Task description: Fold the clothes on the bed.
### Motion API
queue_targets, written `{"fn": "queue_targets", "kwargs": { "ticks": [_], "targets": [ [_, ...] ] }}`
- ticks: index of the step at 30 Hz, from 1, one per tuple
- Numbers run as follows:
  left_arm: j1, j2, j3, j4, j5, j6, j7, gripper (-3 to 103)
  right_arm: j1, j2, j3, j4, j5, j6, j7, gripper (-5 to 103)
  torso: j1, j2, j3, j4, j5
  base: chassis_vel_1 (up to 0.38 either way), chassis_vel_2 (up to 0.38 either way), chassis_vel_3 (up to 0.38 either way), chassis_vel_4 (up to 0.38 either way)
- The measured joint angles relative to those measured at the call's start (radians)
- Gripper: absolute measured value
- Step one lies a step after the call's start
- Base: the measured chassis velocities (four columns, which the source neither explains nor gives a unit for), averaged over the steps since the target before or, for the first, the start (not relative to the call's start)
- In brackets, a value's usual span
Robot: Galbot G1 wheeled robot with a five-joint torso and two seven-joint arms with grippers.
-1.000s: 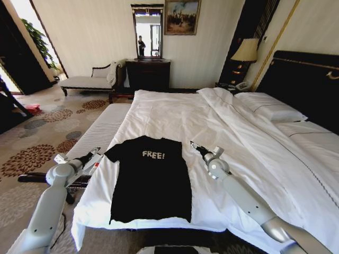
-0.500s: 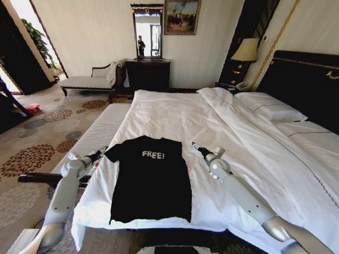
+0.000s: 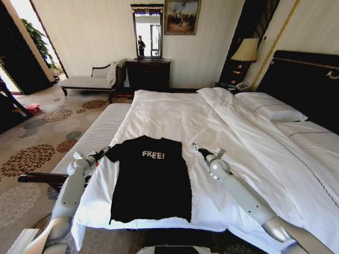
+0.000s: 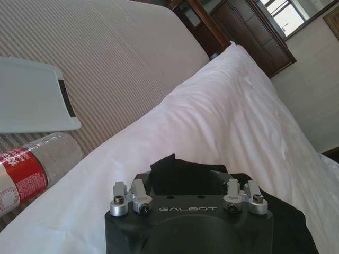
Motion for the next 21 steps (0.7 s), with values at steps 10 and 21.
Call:
{"fn": "queue_targets", "kwargs": {
  "ticks": [10,21],
  "targets": [
    [0.019,0.002,-0.009,-0.024,0.01,-0.011,-0.002,31,-0.011,0.0,0.005,0.001,-0.002,0.0,0.001,100,0.0,0.0,0.0,0.0,0.0001,0.0,0.0,0.0,0.0],
    [0.03,0.01,-0.02,-0.05,0.02,-0.024,-0.015,0,-0.012,0.0,0.006,0.005,-0.003,-0.001,0.003,100,0.0,0.0,0.0,-0.0001,0.0,0.0,0.0,0.0,0.0]
  ]
}}
